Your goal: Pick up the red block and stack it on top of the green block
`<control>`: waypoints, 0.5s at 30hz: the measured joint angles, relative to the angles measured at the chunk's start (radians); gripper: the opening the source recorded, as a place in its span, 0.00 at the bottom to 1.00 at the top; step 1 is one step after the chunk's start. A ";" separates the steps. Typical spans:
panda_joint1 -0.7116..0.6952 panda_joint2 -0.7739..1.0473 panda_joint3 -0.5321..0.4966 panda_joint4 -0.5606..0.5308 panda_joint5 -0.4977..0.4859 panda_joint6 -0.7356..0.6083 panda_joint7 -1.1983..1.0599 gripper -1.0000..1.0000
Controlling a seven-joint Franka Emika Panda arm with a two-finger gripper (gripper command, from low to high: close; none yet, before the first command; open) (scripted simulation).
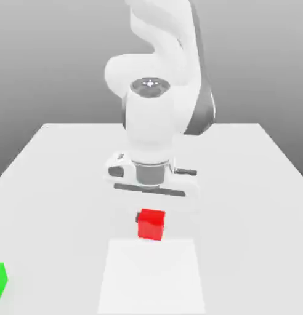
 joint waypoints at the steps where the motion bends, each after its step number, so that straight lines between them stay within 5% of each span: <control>1: -0.030 0.020 -0.009 0.036 0.003 -0.016 0.012 0.00; 15: -0.298 0.322 -0.183 0.512 0.121 -0.199 0.114 0.00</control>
